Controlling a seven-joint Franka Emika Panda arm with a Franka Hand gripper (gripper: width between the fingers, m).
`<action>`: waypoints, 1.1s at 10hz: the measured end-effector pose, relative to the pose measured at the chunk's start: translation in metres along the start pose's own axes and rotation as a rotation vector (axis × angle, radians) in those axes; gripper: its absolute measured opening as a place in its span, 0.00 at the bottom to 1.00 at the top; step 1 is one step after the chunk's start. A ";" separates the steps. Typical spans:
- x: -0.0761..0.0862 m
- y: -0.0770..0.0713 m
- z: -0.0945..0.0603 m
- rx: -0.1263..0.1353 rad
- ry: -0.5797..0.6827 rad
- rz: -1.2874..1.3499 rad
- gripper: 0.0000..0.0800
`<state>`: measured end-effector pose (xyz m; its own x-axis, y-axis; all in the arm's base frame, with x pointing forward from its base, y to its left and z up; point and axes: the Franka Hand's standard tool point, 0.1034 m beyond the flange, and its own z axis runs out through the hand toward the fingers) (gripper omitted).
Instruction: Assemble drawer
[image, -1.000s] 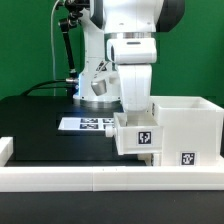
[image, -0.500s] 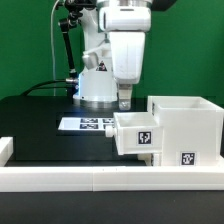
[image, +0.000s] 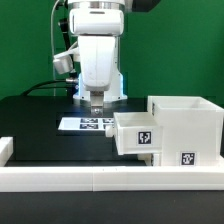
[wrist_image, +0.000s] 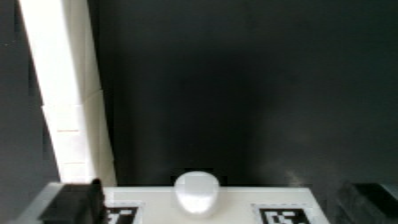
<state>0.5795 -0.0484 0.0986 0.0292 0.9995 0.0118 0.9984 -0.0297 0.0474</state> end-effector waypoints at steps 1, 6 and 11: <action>-0.004 -0.001 0.002 0.002 0.008 -0.016 0.81; -0.024 -0.001 0.039 0.026 0.208 -0.059 0.81; 0.009 0.006 0.037 0.036 0.212 0.012 0.81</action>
Offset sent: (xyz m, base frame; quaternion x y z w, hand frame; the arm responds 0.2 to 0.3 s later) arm 0.0115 0.0153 -0.0194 0.0007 0.2207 -0.0035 0.9753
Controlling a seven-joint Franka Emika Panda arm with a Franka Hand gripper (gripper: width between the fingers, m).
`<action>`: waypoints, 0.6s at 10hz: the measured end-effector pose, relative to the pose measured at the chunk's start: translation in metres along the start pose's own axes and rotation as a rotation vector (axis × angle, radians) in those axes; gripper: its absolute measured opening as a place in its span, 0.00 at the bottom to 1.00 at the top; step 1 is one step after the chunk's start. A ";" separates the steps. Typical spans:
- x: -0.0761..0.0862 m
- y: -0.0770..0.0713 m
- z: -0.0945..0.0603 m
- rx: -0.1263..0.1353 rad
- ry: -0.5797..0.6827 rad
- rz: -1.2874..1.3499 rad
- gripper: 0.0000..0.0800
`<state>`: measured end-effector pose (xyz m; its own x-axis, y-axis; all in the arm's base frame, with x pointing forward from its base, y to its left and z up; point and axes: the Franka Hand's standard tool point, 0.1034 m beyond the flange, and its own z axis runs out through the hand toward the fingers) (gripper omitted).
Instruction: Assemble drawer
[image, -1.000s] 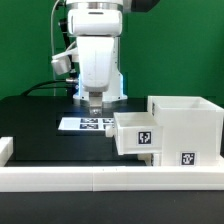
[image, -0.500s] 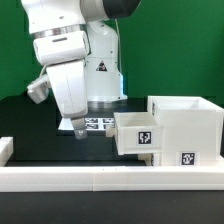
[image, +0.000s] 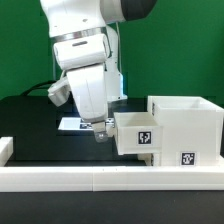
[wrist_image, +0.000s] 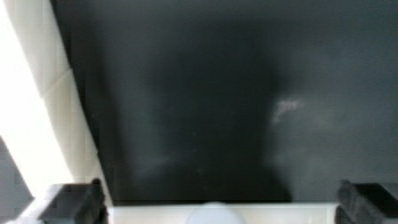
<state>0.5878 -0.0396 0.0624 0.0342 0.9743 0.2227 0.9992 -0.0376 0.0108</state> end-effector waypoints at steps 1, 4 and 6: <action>0.006 0.000 0.001 0.003 0.001 0.017 0.81; 0.006 -0.001 0.002 0.006 0.000 0.033 0.81; 0.006 -0.001 0.003 -0.002 0.000 0.005 0.81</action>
Offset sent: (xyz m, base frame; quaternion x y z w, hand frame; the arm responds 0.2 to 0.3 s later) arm 0.0000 0.0000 0.0000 0.0000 0.0000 0.0000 1.0000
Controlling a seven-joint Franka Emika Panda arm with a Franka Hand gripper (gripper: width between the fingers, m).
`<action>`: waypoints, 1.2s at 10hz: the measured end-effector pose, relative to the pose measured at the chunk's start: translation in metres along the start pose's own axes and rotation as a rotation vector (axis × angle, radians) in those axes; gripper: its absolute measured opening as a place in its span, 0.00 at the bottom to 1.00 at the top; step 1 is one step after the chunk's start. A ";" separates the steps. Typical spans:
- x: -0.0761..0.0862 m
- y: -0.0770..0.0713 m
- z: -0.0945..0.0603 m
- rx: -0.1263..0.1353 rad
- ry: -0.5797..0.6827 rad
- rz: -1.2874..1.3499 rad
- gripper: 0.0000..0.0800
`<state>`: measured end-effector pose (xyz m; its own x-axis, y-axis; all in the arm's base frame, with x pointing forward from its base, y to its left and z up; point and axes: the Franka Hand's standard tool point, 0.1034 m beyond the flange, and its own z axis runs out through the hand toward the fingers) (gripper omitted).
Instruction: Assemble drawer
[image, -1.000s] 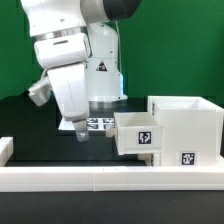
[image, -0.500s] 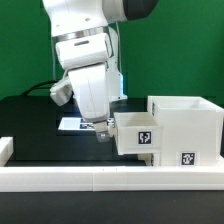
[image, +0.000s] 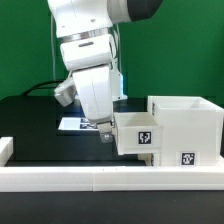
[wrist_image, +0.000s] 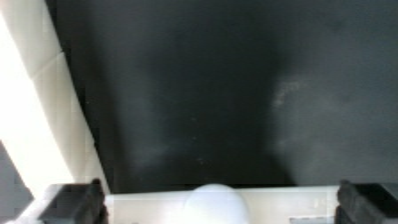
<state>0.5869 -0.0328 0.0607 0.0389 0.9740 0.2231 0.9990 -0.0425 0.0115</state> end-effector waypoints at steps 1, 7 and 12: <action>0.005 0.001 0.000 0.000 0.002 0.002 0.81; 0.025 0.002 0.005 -0.005 -0.006 0.023 0.81; 0.025 0.002 0.005 -0.006 -0.007 0.036 0.81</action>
Offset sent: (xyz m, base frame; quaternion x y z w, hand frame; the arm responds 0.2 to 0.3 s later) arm 0.0069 0.0239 0.0039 -0.0257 0.0552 -0.0701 0.9957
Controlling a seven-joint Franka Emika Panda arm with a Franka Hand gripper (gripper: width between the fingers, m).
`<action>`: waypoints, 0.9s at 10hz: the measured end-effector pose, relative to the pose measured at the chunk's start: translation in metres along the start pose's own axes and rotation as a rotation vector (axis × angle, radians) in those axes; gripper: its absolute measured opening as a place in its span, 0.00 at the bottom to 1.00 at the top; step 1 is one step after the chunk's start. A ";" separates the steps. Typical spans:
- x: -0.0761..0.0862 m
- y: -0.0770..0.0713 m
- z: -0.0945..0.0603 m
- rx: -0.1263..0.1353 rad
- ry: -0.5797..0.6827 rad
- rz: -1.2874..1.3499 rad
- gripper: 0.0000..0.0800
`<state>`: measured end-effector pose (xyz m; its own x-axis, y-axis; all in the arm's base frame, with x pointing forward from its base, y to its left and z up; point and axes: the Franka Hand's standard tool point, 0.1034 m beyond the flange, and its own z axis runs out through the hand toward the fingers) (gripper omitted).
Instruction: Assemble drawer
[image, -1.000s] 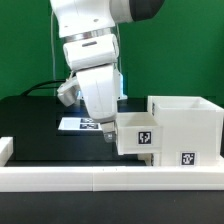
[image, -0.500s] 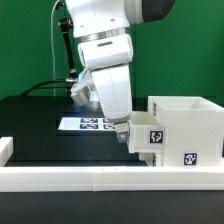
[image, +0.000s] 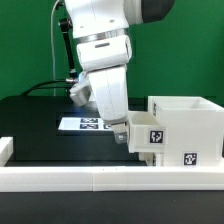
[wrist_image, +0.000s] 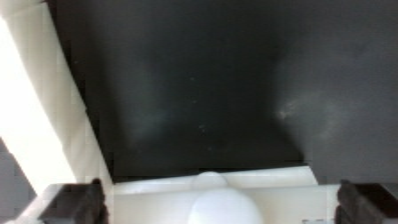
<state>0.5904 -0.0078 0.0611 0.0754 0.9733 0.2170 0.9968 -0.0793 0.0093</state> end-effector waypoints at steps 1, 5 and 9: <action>0.001 0.001 -0.001 -0.001 -0.006 -0.024 0.81; 0.004 0.004 -0.002 -0.005 -0.024 -0.071 0.81; 0.017 0.003 0.002 0.001 -0.018 -0.097 0.81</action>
Offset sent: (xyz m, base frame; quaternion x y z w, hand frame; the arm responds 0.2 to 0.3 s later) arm 0.0000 0.0000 0.0000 0.0000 0.0000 0.0000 1.0000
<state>0.5945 0.0089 0.0626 -0.0206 0.9801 0.1975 0.9995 0.0153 0.0285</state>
